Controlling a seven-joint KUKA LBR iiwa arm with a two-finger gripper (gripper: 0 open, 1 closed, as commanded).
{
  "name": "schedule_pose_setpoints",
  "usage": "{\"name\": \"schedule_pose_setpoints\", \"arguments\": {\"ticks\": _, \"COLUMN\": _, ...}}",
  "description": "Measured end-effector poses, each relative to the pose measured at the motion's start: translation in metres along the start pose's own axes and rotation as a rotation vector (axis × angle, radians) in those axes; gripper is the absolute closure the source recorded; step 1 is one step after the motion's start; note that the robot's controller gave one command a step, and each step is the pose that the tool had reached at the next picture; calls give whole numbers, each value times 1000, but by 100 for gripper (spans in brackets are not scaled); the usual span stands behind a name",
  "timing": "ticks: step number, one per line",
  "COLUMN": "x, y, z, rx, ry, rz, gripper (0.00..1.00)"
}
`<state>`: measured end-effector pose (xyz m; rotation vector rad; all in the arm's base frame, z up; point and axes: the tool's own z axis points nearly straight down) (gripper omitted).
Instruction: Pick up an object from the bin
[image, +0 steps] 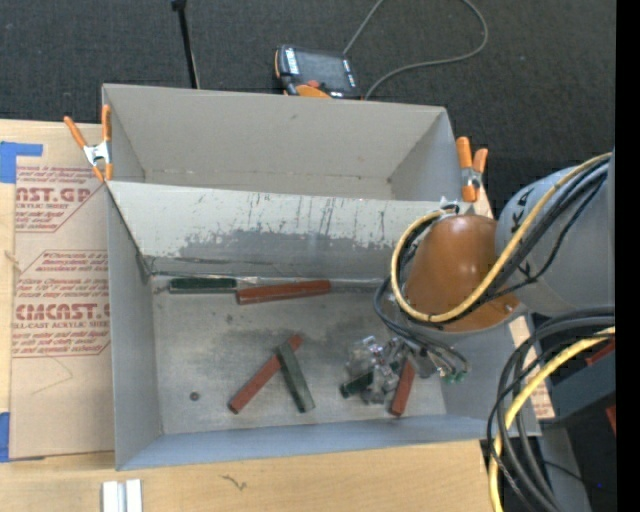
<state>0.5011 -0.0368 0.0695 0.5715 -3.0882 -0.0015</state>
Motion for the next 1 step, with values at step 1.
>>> {"name": "schedule_pose_setpoints", "arguments": {"ticks": 1, "x": 14, "y": 3, "z": -140, "rx": 5, "ry": -8, "rz": -142, "gripper": 100}}
